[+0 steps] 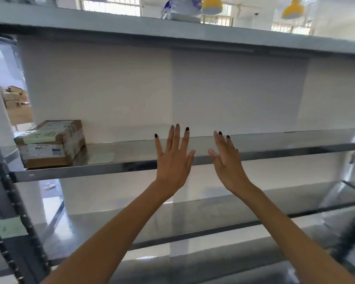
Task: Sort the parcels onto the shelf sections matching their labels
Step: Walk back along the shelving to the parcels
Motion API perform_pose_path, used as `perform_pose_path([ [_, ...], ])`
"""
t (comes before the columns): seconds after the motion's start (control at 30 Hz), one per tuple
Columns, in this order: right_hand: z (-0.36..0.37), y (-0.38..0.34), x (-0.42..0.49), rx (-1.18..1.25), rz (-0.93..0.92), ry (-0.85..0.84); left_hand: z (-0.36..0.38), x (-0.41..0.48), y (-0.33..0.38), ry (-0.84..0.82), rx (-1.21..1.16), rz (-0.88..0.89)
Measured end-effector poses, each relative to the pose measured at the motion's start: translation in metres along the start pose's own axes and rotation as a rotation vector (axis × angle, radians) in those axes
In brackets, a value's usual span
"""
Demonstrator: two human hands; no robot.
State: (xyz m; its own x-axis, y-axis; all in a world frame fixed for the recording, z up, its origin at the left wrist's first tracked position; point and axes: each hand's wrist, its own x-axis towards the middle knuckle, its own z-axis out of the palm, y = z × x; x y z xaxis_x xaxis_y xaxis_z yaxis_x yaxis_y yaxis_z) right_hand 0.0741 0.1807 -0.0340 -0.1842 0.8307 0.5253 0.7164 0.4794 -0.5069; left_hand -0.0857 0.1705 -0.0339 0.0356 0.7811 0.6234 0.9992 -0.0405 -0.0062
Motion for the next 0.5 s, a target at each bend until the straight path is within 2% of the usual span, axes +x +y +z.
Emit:
perform_pose_path([
  [0.2,-0.048,0.052,-0.026,-0.139,0.059,0.075,0.015,0.001,0.08,-0.007,-0.131,0.132],
  [0.5,-0.1,0.111,-0.055,-0.288,0.27,0.161,0.036,0.023,0.161,-0.047,-0.236,0.27],
])
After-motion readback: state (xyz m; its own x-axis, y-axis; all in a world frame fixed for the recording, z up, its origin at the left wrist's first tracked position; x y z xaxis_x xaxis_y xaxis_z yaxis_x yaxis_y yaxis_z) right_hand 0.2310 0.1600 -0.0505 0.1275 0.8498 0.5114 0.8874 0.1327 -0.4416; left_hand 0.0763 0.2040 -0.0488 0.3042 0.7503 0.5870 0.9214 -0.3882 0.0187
